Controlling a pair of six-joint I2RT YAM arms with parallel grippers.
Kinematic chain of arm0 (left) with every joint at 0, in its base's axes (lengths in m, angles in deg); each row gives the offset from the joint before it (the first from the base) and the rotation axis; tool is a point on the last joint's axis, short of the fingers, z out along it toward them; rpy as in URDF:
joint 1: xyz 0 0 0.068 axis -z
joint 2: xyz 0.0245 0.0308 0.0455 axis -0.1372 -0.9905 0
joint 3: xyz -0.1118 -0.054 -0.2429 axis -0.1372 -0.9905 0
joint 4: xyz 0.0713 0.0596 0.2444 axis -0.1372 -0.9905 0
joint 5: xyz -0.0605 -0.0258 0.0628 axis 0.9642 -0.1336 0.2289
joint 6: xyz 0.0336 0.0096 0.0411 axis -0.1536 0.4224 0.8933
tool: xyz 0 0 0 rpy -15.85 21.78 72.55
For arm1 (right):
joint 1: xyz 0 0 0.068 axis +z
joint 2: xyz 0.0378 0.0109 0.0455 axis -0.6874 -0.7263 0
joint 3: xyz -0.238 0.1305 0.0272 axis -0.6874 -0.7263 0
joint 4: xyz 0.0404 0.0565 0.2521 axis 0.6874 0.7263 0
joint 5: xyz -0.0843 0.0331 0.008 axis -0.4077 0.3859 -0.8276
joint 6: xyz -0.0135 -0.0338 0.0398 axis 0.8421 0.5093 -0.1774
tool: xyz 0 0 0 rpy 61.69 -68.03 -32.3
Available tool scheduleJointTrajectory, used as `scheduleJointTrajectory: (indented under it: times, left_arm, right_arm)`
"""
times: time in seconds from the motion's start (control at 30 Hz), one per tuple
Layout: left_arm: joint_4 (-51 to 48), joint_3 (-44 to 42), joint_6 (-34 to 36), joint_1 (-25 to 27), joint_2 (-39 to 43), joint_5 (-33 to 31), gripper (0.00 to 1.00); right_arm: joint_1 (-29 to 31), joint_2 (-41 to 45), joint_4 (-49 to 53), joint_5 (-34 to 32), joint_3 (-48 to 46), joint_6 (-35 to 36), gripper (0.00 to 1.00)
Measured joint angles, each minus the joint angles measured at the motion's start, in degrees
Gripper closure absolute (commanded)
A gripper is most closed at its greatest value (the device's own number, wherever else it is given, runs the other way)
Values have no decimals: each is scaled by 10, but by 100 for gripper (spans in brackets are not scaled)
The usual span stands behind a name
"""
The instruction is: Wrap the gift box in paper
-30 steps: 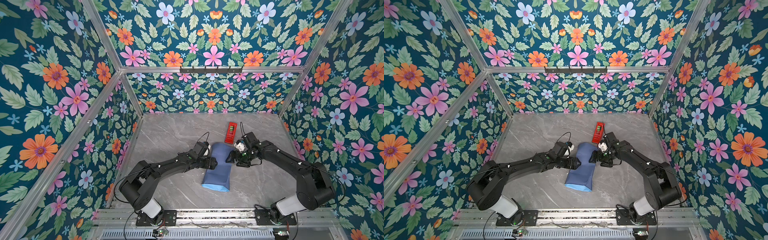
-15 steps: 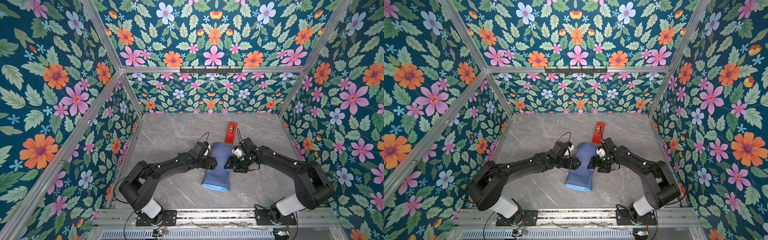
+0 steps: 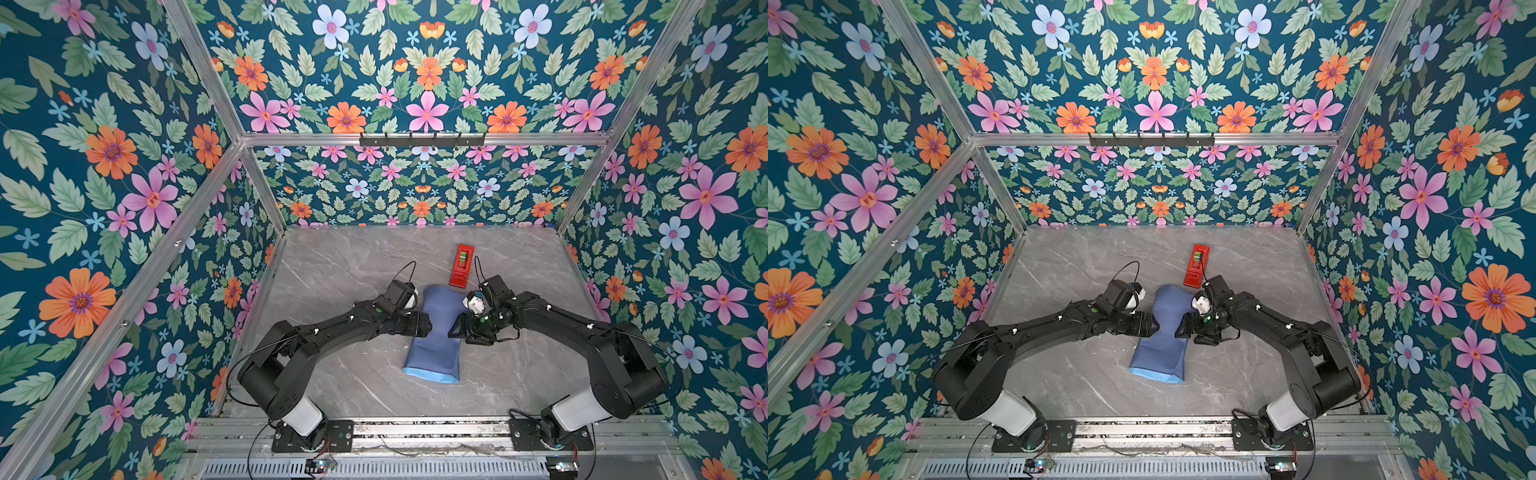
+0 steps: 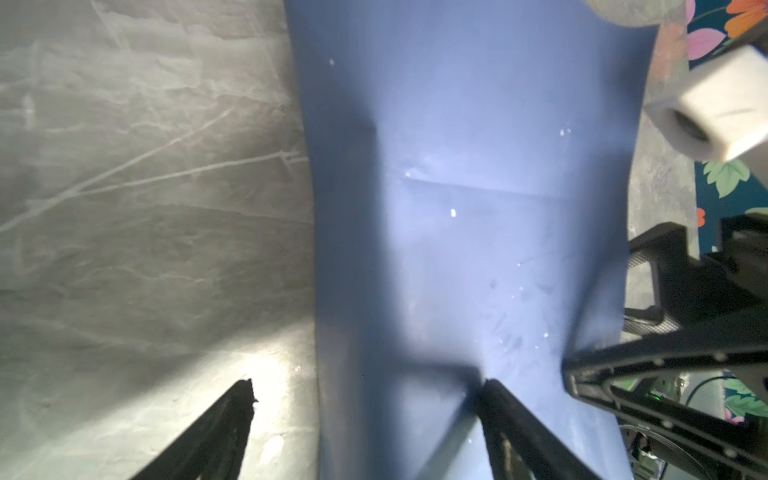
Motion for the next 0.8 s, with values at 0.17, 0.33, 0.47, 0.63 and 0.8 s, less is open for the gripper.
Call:
scheduleJointTrajectory:
  times: [0.17,0.33,0.47,0.63,0.8]
  left_arm:
    - [17,6,7,-1,-22,16,14]
    - [27,2,9,-1,-26,20,15]
    - [29,2,9,-1,-26,20,15]
    - [29,2,9,0,-24,19,16]
    - [35,-5,5,1,-17,11,16]
  right_arm:
    - [-1,1,25,-18,18,3,26]
    - [-4,5,45,-56,47,4,25]
    - [-1,-10,55,-61,81,5,27]
    - [10,-42,64,-62,122,14,31]
    - [20,-64,83,-69,147,14,33]
